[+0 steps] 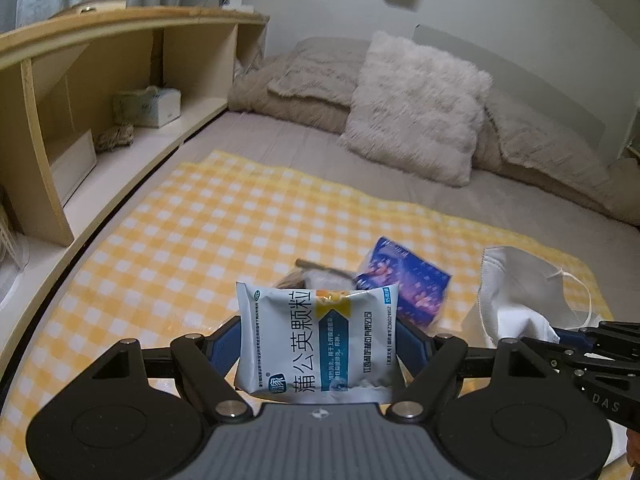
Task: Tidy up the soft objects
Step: 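Carry the sachet and mask into the white tray and open both tools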
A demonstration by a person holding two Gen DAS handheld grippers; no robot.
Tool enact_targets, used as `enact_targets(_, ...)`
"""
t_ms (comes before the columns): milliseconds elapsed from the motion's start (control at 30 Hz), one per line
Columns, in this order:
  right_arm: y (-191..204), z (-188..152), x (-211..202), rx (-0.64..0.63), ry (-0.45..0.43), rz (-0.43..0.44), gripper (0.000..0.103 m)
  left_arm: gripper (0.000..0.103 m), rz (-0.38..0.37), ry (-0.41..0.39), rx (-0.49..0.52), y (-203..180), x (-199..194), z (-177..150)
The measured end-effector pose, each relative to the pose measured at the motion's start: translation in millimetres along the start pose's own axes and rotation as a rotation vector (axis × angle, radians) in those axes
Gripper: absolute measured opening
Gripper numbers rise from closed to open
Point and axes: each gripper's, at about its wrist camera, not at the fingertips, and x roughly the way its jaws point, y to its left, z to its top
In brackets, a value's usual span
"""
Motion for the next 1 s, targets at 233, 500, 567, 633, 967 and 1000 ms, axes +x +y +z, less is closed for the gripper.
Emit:
enact_targets(233, -16, -3, -26, 0.027, -0.034, -0.034, 0.021, 0.079, -0.036, -0.040, 0.020, -20, -14, 0)
enact_targets(500, -45, -12, -53, 0.068, -0.060, -0.098, 0.022, 0.079, -0.091, -0.061, 0.053, -54, -13, 1)
enact_targets(567, -55, -15, -59, 0.081, -0.062, -0.119, 0.022, 0.079, -0.109, -0.064, 0.056, -62, -11, 1)
enact_targets(633, -64, -19, -64, 0.097, -0.064, -0.138, 0.022, 0.079, -0.128, -0.062, 0.062, -72, -7, 2)
enact_targets(967, -112, -37, -83, 0.170, -0.046, -0.218, 0.022, 0.079, -0.203, -0.033, 0.126, -121, 13, -3)
enact_targets(1000, -117, -39, -84, 0.178, -0.039, -0.225, 0.022, 0.079, -0.210, -0.028, 0.134, -127, 16, -4)
